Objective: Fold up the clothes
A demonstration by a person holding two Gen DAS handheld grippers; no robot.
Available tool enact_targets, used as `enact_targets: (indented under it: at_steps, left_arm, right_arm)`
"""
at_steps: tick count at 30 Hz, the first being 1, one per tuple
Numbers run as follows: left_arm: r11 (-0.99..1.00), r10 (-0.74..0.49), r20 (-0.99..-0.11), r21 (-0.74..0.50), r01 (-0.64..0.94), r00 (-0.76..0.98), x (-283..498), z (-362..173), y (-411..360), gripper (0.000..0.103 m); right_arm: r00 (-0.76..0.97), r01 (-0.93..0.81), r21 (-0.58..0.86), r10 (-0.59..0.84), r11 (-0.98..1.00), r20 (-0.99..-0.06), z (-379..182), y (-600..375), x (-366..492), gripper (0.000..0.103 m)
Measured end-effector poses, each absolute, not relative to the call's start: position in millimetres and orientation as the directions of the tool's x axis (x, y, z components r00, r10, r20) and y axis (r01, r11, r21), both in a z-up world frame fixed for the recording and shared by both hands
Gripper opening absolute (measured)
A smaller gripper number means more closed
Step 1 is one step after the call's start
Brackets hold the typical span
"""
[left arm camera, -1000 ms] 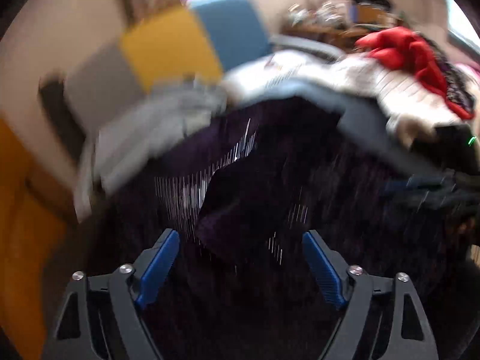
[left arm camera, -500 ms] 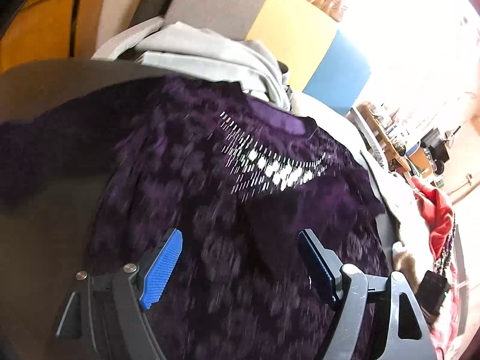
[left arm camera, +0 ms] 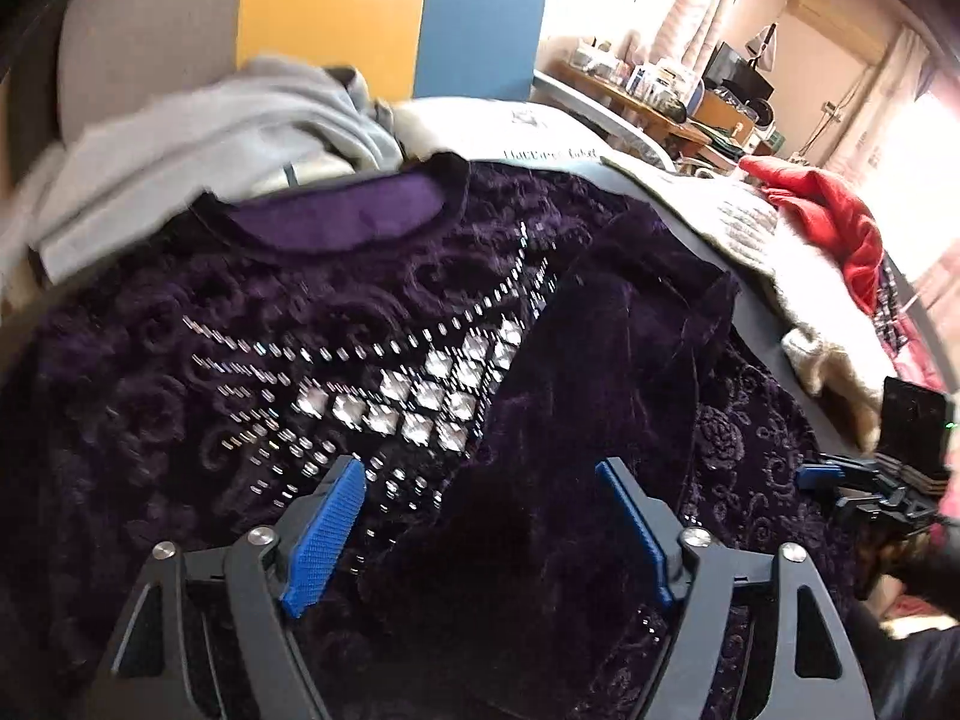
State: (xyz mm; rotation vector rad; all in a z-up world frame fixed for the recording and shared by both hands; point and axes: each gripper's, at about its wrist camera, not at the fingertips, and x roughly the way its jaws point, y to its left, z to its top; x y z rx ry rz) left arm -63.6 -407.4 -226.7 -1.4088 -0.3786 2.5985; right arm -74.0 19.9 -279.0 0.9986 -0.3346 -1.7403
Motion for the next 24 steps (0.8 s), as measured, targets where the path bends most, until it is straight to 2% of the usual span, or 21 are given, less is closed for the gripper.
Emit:
enact_targets:
  at_steps: [1,2,3,4,9,13,21,24]
  left_arm:
    - [-0.953,0.264,-0.804,-0.301,-0.018,-0.534,-62,-227,-407,0.058]
    - [-0.952,0.268,-0.808,-0.306,-0.015,-0.524,-60,-228,-406,0.043]
    - [-0.950,0.273,-0.813,-0.312,-0.011,-0.515,-59,-229,-406,0.018]
    - [-0.940,0.294,-0.809,-0.340,-0.002,-0.510,-57,-226,-407,0.003]
    - [-0.925,0.299,-0.749,-0.379,0.012,-0.592,-47,-176,-405,0.005]
    - [-0.932,0.265,-0.706,-0.362,0.013,-0.657,-47,-105,-405,0.005]
    - [-0.931,0.108,-0.836,-0.275,0.240,-0.539,-70,-83,-447,0.005]
    - [-0.895,0.122,-0.795,-0.347,0.280,-0.594,-66,-71,-466,0.005]
  right_arm:
    - [-0.098,0.648,0.644,-0.883,-0.407,-0.459,-279,20,-74,0.049]
    - [-0.097,0.648,0.645,-0.884,-0.405,-0.458,-279,20,-74,0.049]
    - [-0.096,0.647,0.646,-0.884,-0.404,-0.457,-279,20,-74,0.049]
    - [-0.096,0.648,0.647,-0.885,-0.403,-0.456,-279,20,-74,0.049]
    - [-0.099,0.649,0.643,-0.883,-0.408,-0.459,-278,18,-74,0.049]
    - [-0.102,0.653,0.632,-0.876,-0.416,-0.471,-277,17,-73,0.049]
    - [-0.093,0.650,0.627,-0.864,-0.429,-0.496,-274,13,-75,0.050]
    - [-0.081,0.660,0.600,-0.836,-0.453,-0.543,-264,7,-75,0.056]
